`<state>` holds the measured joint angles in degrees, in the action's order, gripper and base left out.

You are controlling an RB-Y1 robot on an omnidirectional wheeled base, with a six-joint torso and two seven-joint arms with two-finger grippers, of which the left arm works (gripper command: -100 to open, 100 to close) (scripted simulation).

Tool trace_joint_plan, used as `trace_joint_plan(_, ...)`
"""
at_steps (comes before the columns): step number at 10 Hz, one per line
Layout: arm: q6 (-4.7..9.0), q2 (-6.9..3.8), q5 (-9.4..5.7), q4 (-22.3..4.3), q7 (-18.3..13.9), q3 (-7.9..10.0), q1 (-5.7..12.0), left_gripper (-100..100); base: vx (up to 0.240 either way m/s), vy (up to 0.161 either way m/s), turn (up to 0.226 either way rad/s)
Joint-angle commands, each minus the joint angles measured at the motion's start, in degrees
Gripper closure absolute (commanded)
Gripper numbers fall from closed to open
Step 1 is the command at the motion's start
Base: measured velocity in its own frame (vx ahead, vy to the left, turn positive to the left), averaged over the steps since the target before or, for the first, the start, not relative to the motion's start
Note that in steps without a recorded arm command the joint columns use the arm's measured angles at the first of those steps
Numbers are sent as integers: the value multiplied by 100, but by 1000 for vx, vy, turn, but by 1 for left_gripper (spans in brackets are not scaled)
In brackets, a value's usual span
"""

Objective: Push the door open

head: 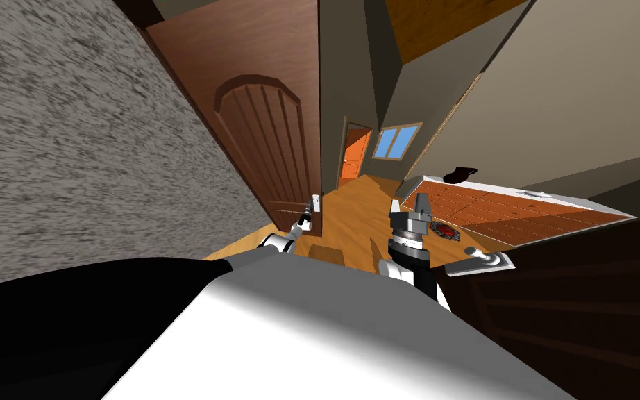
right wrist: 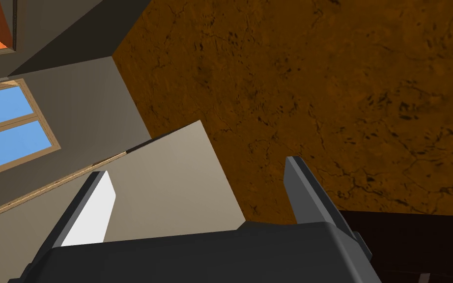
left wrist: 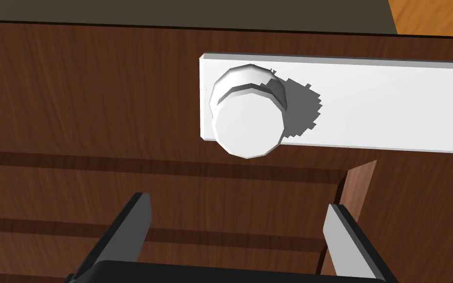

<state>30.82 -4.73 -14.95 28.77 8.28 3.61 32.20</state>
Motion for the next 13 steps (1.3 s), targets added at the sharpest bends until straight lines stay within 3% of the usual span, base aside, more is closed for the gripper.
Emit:
trace_joint_plan(1, 75, 202, -16, -117, 193, 68, 102, -100, -192, 8, 54)
trace_joint_plan(3, 81, 417, -31, -118, 397, 137, 144, -100, -219, 8, 42)
trace_joint_plan(5, 132, 248, -34, -171, 346, 130, 138, -100, 12, 5, -22)
trace_joint_plan(6, 139, 219, -38, -172, 348, 136, 137, -100, 236, 0, -31)
trace_joint_plan(11, 179, 236, -55, -194, 356, 166, 139, -100, 227, 2, -21)
trace_joint_plan(12, 179, 236, -55, -194, 356, 166, 139, 100, -13, 0, 6)
trace_joint_plan(13, 179, 236, -55, -194, 356, 166, 139, 100, -41, 2, -7)
